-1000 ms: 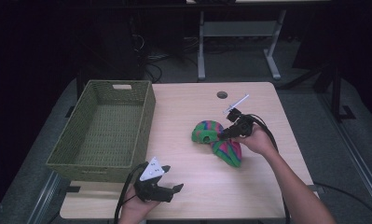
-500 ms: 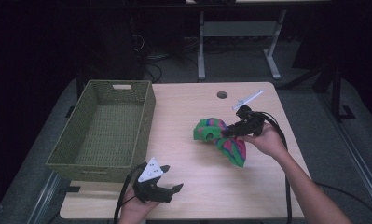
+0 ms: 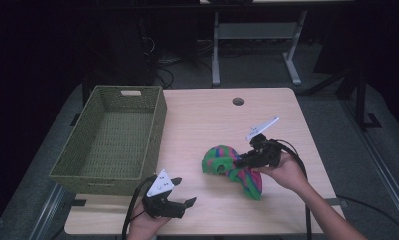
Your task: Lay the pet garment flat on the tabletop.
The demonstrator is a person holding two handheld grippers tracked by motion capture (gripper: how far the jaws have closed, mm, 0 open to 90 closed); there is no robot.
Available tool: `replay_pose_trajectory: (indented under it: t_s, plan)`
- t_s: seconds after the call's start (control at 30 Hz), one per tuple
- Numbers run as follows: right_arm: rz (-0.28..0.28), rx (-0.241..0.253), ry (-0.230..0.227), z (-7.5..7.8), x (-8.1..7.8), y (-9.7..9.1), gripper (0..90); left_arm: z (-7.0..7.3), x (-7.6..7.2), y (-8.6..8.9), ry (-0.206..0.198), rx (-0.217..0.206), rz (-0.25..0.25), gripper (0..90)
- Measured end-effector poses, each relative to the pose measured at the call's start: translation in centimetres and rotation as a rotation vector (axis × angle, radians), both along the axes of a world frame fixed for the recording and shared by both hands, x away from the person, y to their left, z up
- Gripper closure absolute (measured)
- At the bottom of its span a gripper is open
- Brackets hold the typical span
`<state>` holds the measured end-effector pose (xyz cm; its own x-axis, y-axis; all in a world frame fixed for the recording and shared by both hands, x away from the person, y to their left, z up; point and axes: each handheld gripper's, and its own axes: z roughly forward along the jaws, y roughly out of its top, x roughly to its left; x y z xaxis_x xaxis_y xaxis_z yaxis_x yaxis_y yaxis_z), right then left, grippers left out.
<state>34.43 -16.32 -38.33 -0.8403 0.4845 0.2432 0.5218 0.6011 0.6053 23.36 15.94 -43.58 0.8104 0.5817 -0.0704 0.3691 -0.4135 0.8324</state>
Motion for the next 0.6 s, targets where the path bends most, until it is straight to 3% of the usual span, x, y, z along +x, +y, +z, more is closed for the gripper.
replay_pose_trajectory:
  t_s: [0.1, 0.13, 0.33, 0.4, 0.47, 0.57, 0.6]
  plan:
    - [0.013, -0.003, 0.028, -1.2, -0.6, 0.6, 73.7, -0.2, 0.3, -0.1, 0.023, -0.02, -0.004, 20.3]
    - [0.023, -0.03, 0.05, -2.1, -0.8, 1.2, 73.4, -0.1, 0.2, -0.3, 0.022, -0.02, -0.007, 20.2]
    - [0.038, -0.067, 0.067, -4.5, -1.4, 2.7, 71.2, 0.0, -0.1, -0.4, 0.003, -0.004, -0.009, 20.2]
    - [0.041, -0.085, 0.054, -5.0, -1.6, 3.1, 69.1, -0.1, -0.1, -0.2, 0.009, -0.009, 0.0, 20.2]
    - [0.067, -0.117, 0.037, -5.3, -2.1, 3.7, 64.3, 0.0, 0.0, 0.0, 0.002, 0.0, 0.001, 20.2]
    - [0.085, -0.125, 0.033, -5.4, -2.2, 3.8, 57.3, 0.0, 0.1, 0.2, -0.003, 0.002, 0.005, 20.1]
    - [0.092, -0.12, 0.049, -5.3, -2.1, 3.7, 46.6, 0.0, 0.1, 0.3, 0.005, -0.009, 0.01, 20.1]
